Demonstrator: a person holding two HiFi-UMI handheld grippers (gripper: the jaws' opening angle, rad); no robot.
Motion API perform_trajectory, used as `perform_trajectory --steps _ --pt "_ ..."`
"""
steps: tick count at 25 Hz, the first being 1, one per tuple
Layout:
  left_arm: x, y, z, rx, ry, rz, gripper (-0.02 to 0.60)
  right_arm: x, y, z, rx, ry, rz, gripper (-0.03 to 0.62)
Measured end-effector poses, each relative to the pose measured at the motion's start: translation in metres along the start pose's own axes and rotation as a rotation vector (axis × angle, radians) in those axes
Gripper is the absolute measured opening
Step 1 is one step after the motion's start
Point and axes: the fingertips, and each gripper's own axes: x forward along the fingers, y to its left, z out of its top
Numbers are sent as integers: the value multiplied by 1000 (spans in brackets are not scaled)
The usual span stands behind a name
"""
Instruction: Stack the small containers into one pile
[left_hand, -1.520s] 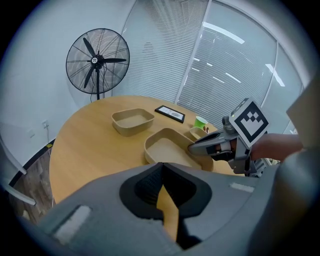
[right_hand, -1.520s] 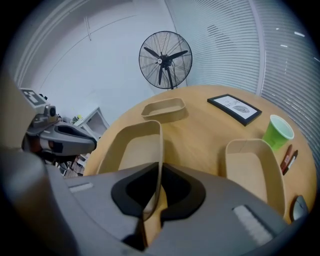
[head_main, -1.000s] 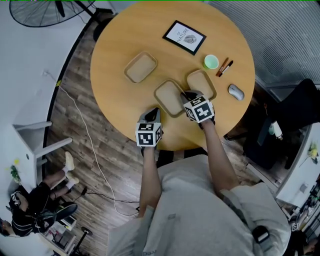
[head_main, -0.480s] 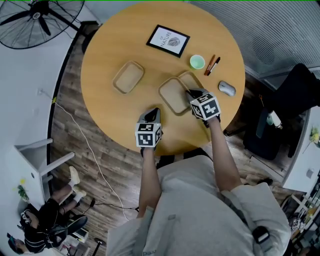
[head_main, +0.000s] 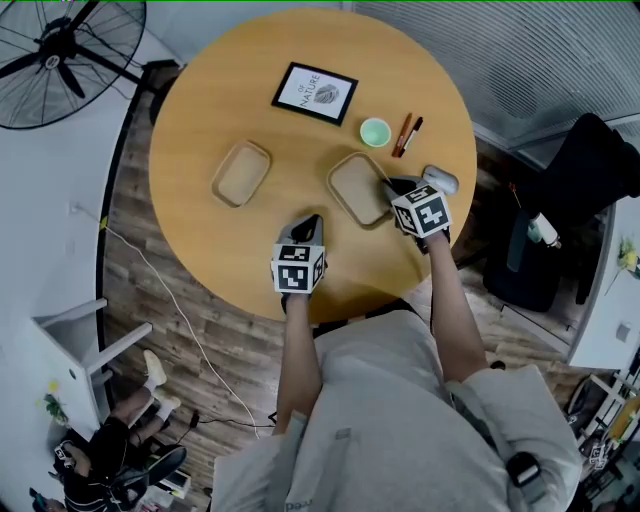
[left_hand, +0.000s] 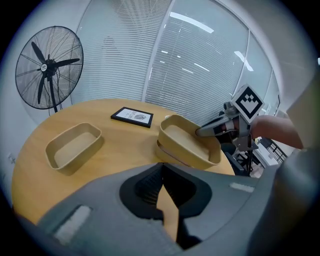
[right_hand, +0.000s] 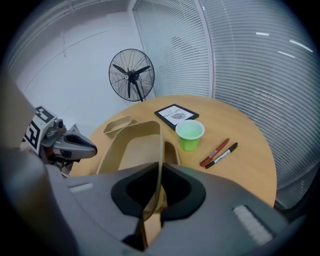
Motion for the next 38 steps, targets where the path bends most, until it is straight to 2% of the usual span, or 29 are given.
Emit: perform_trajectory --steps 10,28,33,38 --pt "10 6 12 2 3 11 5 9 -30 -8 15 33 -1 17" --pt "7 13 6 -17 7 25 3 31 -14 -27 18 87 33 18" --pt "4 13 5 -19 5 27 3 33 -8 -28 6 73 18 21" --pt "1 13 4 -19 2 28 4 30 -12 -25 -1 56 -8 51"
